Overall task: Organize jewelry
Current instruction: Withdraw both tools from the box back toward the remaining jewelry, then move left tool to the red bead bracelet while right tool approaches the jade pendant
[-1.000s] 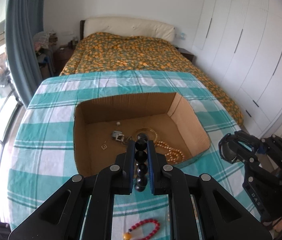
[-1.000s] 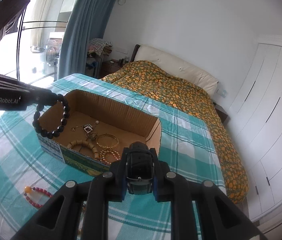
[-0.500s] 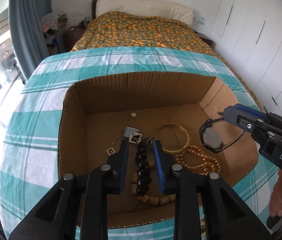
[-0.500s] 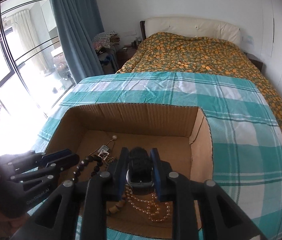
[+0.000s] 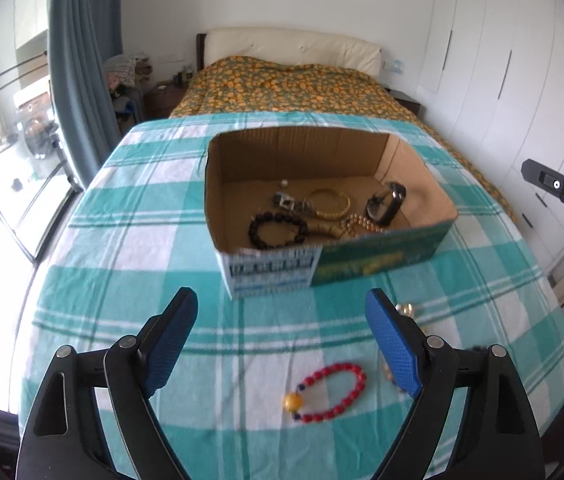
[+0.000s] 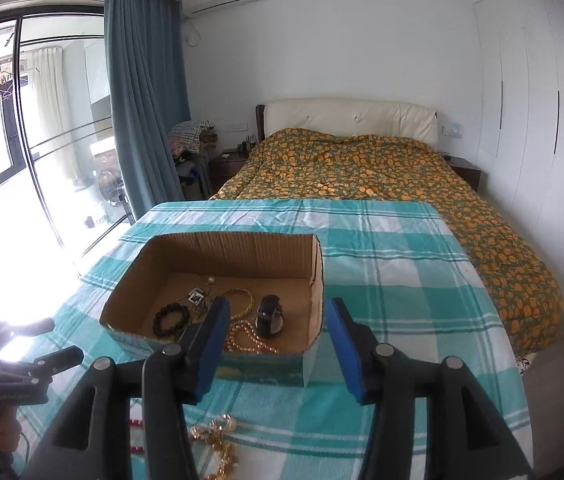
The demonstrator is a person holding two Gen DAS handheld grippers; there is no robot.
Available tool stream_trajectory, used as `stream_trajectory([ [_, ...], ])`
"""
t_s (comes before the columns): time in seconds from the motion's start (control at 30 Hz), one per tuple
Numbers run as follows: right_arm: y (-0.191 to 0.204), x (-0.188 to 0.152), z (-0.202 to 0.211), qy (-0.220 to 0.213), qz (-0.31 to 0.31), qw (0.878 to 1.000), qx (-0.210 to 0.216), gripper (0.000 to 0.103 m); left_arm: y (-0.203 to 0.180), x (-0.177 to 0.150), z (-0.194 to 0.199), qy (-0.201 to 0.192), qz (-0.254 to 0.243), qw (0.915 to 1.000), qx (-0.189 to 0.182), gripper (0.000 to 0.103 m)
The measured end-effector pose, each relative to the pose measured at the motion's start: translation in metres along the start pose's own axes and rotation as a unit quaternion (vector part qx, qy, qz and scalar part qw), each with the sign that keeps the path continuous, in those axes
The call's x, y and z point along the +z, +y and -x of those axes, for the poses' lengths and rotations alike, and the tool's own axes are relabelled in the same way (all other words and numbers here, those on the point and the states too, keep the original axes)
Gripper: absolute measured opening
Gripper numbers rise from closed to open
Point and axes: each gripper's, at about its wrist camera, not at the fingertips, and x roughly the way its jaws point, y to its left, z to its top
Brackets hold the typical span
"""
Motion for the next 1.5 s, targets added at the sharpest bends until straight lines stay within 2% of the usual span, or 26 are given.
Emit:
stream_trajectory([
  [0.17,0.005,-0.074,0.036,0.027,-0.013,0.999,-0.025,0.052,0.0,-0.075,0.012,0.031,0.027,0.9991,0.005,0.087],
  [0.27,0.01,-0.12,0.05,0.046,-0.024,0.998,-0.039,0.052,-0.001,-0.109,0.009,0.049,0.037,0.998,0.012,0.087],
  [0.37,0.015,-0.159,0.053,0.075,-0.031,0.996,-0.041,0.052,-0.007,-0.132,0.006,0.061,0.028,0.9976,0.017,0.087],
  [0.5,0.022,-0.19,0.061,0.088,-0.029,0.995,-0.044,0.052,-0.01,-0.147,0.005,0.061,0.018,0.9978,0.019,0.087],
  [0.7,0.038,-0.204,0.064,0.087,-0.021,0.995,-0.033,0.052,-0.011,-0.155,-0.004,0.077,0.013,0.9964,0.033,0.087],
  [0.9,0.042,-0.205,0.061,0.089,-0.015,0.996,-0.028,0.052,-0.014,-0.158,-0.005,0.072,0.005,0.9965,0.043,0.088],
  [1.5,0.033,-0.209,0.057,0.1,-0.039,0.994,-0.028,0.052,-0.016,-0.159,-0.009,0.075,-0.002,0.9962,0.044,0.101],
])
